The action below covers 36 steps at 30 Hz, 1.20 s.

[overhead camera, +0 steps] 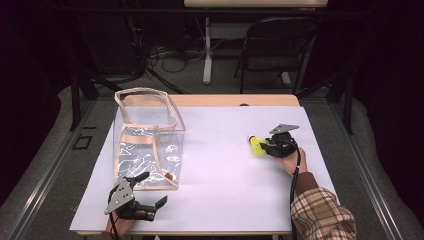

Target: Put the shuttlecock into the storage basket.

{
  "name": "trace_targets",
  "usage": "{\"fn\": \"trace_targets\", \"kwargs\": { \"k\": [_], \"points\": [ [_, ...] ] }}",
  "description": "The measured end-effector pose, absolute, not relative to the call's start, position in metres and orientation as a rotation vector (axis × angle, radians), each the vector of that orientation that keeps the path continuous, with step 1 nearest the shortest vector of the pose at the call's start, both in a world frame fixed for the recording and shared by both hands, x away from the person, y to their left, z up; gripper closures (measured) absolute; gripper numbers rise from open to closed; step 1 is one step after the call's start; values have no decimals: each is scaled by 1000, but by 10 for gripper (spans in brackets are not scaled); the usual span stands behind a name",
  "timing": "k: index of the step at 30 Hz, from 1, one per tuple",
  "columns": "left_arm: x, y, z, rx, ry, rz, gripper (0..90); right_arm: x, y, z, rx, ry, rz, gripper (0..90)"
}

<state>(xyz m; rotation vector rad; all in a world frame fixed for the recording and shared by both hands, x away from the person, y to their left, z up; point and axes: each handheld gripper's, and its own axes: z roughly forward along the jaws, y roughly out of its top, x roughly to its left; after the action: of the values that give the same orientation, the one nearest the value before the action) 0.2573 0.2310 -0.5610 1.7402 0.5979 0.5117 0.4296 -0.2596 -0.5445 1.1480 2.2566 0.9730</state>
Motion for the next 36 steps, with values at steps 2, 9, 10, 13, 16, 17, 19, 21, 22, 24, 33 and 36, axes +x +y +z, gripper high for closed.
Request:
{"fn": "trace_targets", "kwargs": {
  "k": [2,9,10,13,16,17,19,21,22,24,33,36],
  "points": [
    [257,231,-561,1743,599,516,0,430,-259,-546,1153,2256,966,684],
    [257,231,-561,1742,597,513,0,431,-258,-547,1183,2243,962,751],
    [257,231,-561,1743,599,516,0,431,-258,-547,1185,2241,960,759],
    [257,231,-561,1744,599,516,0,431,-259,-548,1199,2233,959,786],
    [257,231,-561,1746,599,514,0,432,-261,-549,1203,2235,960,808],
    [257,231,-561,1747,599,513,0,432,-261,-549,1205,2234,957,817],
    [257,231,-561,1747,599,513,0,432,-261,-550,1209,2235,959,830],
    [257,231,-561,1748,601,513,0,432,-262,-550,1210,2235,961,844],
    [257,230,-561,1749,598,511,0,432,-261,-550,1209,2235,961,852],
    [257,231,-561,1748,598,511,0,431,-261,-549,1207,2233,958,871],
    [257,230,-561,1752,599,510,0,431,-263,-549,1216,2225,984,885],
    [257,230,-561,1757,594,506,0,429,-263,-546,1203,2220,993,887]
  ]
}}
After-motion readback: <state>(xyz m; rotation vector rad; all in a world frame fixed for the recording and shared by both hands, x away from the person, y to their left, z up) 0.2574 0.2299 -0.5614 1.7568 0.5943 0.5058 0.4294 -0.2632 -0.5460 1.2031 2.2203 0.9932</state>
